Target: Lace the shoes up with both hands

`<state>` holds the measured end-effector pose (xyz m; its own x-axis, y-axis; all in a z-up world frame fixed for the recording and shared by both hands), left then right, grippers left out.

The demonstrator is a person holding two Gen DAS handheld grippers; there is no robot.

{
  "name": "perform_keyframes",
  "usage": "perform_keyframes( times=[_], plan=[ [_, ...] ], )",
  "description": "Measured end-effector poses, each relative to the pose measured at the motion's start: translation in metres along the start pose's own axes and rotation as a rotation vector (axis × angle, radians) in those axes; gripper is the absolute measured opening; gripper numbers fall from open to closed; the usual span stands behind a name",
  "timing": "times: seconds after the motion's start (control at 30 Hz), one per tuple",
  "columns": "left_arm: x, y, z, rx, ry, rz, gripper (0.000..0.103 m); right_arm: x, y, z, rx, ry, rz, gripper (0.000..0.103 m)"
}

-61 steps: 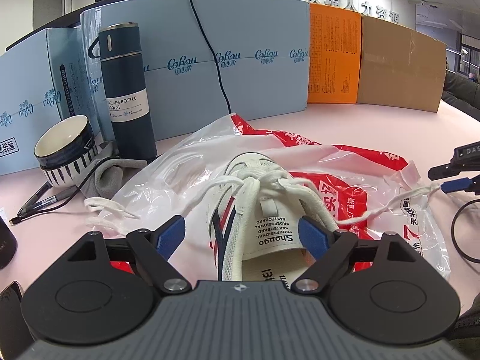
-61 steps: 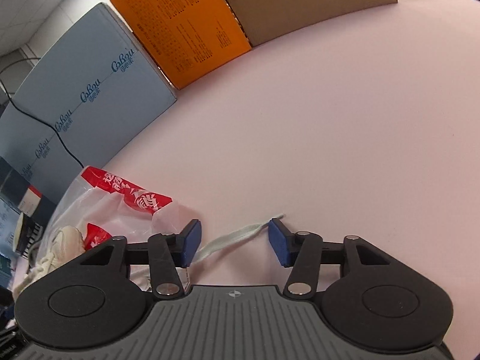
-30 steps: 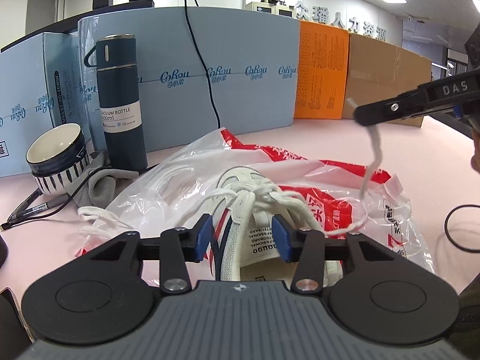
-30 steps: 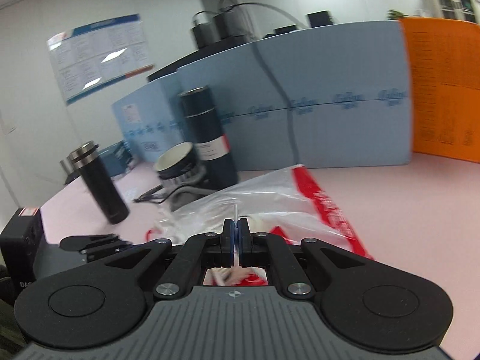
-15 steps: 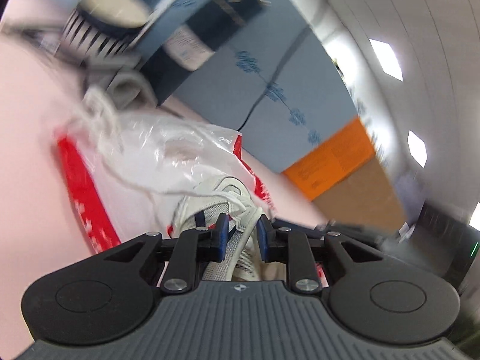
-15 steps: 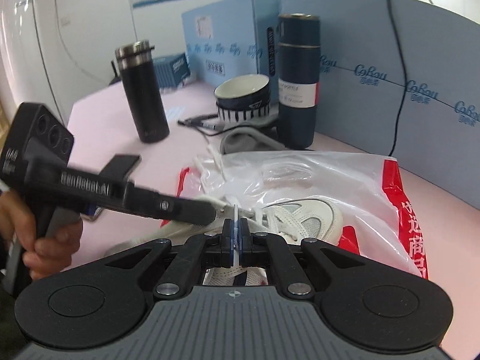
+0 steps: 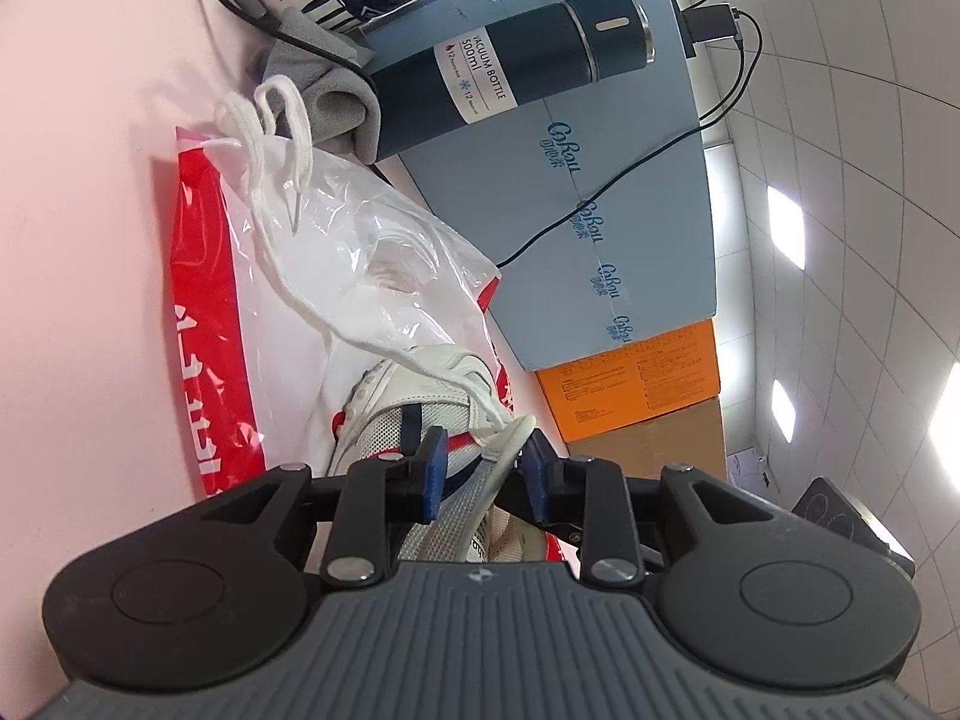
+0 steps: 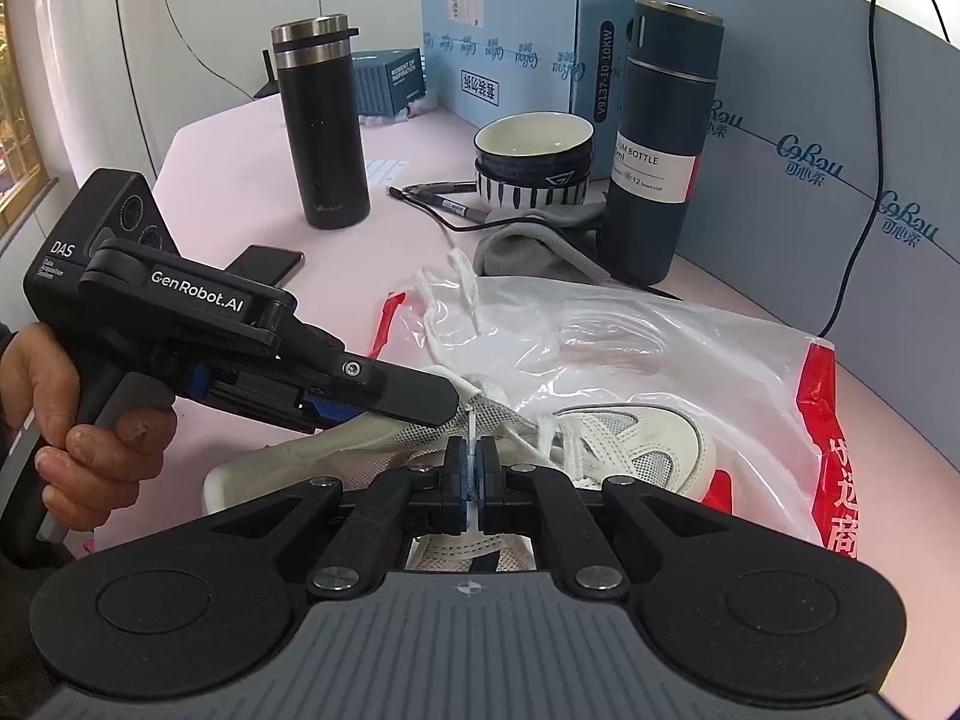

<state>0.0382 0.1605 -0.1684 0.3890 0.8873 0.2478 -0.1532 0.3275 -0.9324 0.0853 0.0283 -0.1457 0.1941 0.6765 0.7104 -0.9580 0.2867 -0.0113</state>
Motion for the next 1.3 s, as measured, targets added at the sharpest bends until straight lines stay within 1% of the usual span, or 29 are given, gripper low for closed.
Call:
perform_keyframes(
  times=[0.23, 0.37, 0.47, 0.6, 0.67, 0.77, 0.87, 0.93, 1.0, 1.07, 1.13, 1.23, 1.3],
  plan=[
    [-0.001, 0.001, 0.001, 0.001, 0.002, 0.000, 0.027, 0.001, 0.001, 0.000, -0.006, -0.003, -0.005, 0.003],
    [-0.001, -0.003, 0.001, 0.015, 0.018, -0.046, 0.027, 0.002, 0.001, 0.000, -0.006, -0.005, 0.000, 0.003],
    [0.000, -0.011, 0.001, 0.039, 0.040, -0.130, 0.027, 0.002, 0.001, 0.001, -0.009, -0.014, 0.001, 0.003],
    [-0.004, -0.026, 0.004, 0.101, 0.079, -0.350, 0.033, 0.004, 0.001, 0.002, -0.011, -0.026, -0.007, 0.003],
    [-0.007, -0.032, 0.006, 0.127, 0.101, -0.459, 0.033, 0.004, 0.001, 0.002, -0.012, -0.032, -0.011, 0.003],
    [-0.013, -0.036, 0.008, 0.156, 0.131, -0.578, 0.033, 0.005, 0.001, 0.003, -0.014, -0.041, -0.016, 0.003],
    [-0.022, -0.038, 0.006, 0.160, 0.156, -0.635, 0.035, 0.006, 0.001, 0.003, -0.015, -0.049, -0.022, 0.003],
    [-0.025, -0.039, 0.006, 0.161, 0.150, -0.646, 0.039, 0.006, 0.000, 0.004, -0.016, -0.055, -0.026, 0.003],
    [-0.024, -0.038, 0.005, 0.166, 0.136, -0.632, 0.040, 0.006, 0.000, 0.006, -0.023, -0.058, -0.025, 0.009],
    [-0.024, -0.037, 0.005, 0.171, 0.129, -0.619, 0.040, 0.005, 0.000, 0.009, -0.036, -0.057, -0.017, 0.033],
    [-0.025, -0.035, 0.005, 0.178, 0.125, -0.614, 0.040, 0.006, 0.001, 0.015, -0.076, -0.053, 0.026, 0.041],
    [-0.025, -0.033, 0.006, 0.186, 0.118, -0.603, 0.040, 0.006, 0.002, 0.022, -0.071, -0.034, 0.045, 0.041],
    [-0.025, -0.031, 0.006, 0.194, 0.116, -0.599, 0.040, 0.004, 0.003, 0.022, -0.066, -0.015, 0.052, 0.039]
  ],
)
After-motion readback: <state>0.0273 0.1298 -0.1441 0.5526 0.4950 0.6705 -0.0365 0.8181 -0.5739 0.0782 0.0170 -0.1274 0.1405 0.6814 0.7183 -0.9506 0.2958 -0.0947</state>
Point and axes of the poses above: each gripper's, at about its wrist camera, not at the fingertips, and z roughly against the way its jaws point, y to its left, x to its top, the point moved 9 cm from there along -z, roughly the way its jaws point, and after that the axes turned 3 degrees about z, right-handed, at the moved point
